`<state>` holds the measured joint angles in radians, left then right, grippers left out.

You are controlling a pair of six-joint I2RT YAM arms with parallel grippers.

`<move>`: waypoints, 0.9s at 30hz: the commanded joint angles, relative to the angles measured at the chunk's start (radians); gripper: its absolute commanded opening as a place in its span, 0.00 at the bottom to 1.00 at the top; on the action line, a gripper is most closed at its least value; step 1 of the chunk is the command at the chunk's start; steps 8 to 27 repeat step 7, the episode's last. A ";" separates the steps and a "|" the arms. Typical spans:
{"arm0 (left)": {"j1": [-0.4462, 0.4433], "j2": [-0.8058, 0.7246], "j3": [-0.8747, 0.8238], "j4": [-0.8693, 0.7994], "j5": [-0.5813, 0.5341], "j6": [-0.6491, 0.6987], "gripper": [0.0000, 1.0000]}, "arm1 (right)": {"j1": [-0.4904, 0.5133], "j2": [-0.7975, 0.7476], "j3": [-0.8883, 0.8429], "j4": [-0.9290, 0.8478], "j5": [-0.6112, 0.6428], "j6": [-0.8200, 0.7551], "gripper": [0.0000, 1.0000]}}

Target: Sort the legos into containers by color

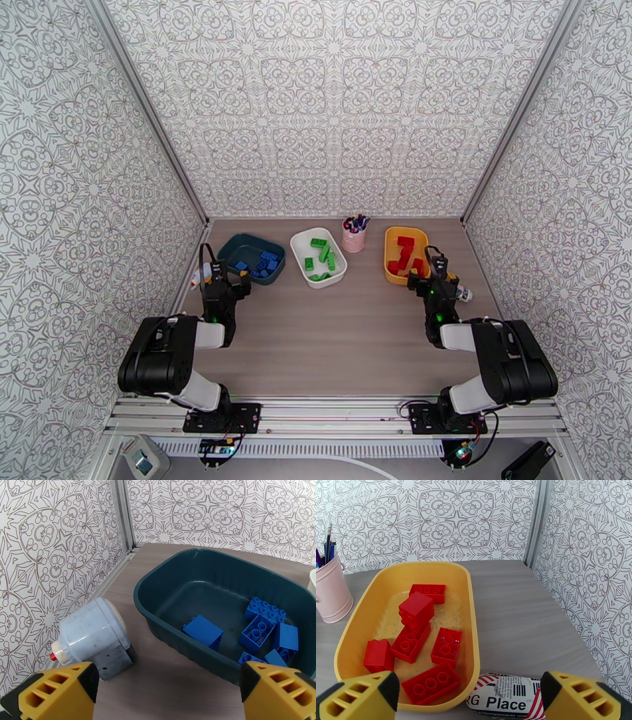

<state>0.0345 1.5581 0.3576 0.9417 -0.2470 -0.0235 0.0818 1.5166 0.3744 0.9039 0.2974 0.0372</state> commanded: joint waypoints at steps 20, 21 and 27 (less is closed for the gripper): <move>-0.001 -0.010 0.017 -0.024 0.005 -0.008 0.99 | -0.018 0.001 -0.006 0.000 -0.030 0.014 0.99; -0.001 -0.010 0.017 -0.024 0.005 -0.008 0.99 | -0.018 0.001 -0.006 0.000 -0.030 0.014 0.99; -0.001 -0.010 0.017 -0.024 0.005 -0.008 0.99 | -0.018 0.001 -0.006 0.000 -0.030 0.014 0.99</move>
